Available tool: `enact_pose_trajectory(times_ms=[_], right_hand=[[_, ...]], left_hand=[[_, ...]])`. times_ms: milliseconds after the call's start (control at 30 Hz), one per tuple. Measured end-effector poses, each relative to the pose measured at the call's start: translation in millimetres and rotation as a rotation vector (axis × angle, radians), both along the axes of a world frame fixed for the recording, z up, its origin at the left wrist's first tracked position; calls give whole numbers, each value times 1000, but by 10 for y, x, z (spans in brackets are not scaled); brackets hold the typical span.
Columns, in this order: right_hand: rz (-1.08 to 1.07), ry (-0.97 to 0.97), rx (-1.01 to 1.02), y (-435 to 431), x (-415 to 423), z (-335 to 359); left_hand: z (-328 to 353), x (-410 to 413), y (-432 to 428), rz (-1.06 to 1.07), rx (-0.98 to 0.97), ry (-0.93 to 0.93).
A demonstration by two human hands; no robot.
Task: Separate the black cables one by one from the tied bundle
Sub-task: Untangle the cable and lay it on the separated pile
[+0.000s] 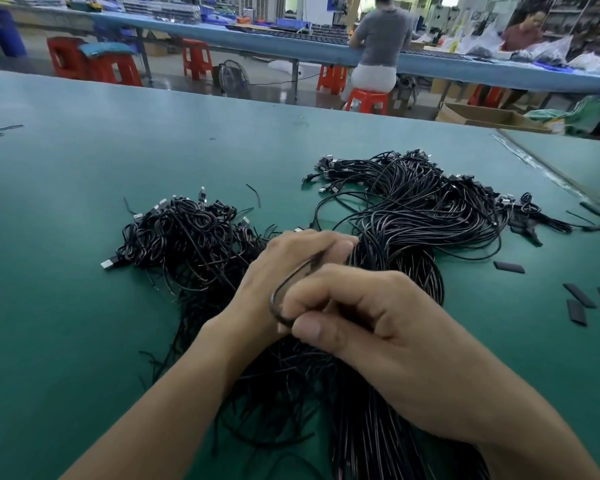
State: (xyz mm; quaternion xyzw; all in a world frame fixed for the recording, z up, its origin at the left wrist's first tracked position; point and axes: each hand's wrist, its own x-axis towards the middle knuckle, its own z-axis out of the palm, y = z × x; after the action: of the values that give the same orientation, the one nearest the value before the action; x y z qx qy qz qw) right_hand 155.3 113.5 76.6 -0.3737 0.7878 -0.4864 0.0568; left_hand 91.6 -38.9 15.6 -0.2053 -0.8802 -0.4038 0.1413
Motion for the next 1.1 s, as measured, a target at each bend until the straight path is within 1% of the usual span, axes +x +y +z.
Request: enact_pose_trajectory(times_ms=[33,67,133,167,233,267,333,400,433,467,533,567,600,633,700,800,833,867,933,967,1033,1067,1100], right_hand=[[27,-32,43,28,-7,-2],[20,-57,90,69,-28,-8],[-116,-62,169,165,-105,-50],[-217,-54,178,210,-144,-76],[-389,-17,167,269,-199,-124],[-454,21,170,279,-213,-135],[-598,84,162,295,-213,-123],[-736,159,155,340,-208,-83],[-801,200,159,364,-212,-58],[-868,234,166,397,-220,-35],[-990,260,184,481,-244,-25],[-1033,249,197,520,-258,-35],[-1058,227,208,543,-270,-52],[-1066,205,224,556,-285,-75],[-1042,174,272,582,-309,-120],[-897,57,425,614,-328,-157],[-810,-22,461,620,-342,-171],[-728,-118,441,618,-353,-197],[-599,-281,323,573,-356,-253],[-557,-274,283,554,-361,-280],[-468,-167,215,497,-369,-326],[-438,-106,216,453,-370,-356],[-427,-53,279,398,-373,-402]], left_hand=[[5,-19,17,58,136,-46],[34,-28,29,122,327,-82],[130,-50,-3,269,718,-88],[183,-55,-38,321,855,-71],[280,-8,-58,330,1034,-68],[315,19,-44,300,1084,-89],[364,60,-1,233,1123,-151],[401,86,21,208,1106,-150],[406,92,8,229,1065,-95],[407,90,-13,273,1002,2],[384,62,-50,391,857,259],[361,39,-59,452,807,362],[348,25,-65,502,799,423],[349,27,-59,521,821,449],[360,53,-31,457,835,461],[382,128,23,321,645,465],[401,153,45,252,615,442],[425,176,69,152,609,386],[468,216,93,-105,593,173],[480,230,115,-200,543,49],[468,263,161,-302,423,-121],[450,277,192,-336,410,-181],[442,293,224,-357,424,-232]])
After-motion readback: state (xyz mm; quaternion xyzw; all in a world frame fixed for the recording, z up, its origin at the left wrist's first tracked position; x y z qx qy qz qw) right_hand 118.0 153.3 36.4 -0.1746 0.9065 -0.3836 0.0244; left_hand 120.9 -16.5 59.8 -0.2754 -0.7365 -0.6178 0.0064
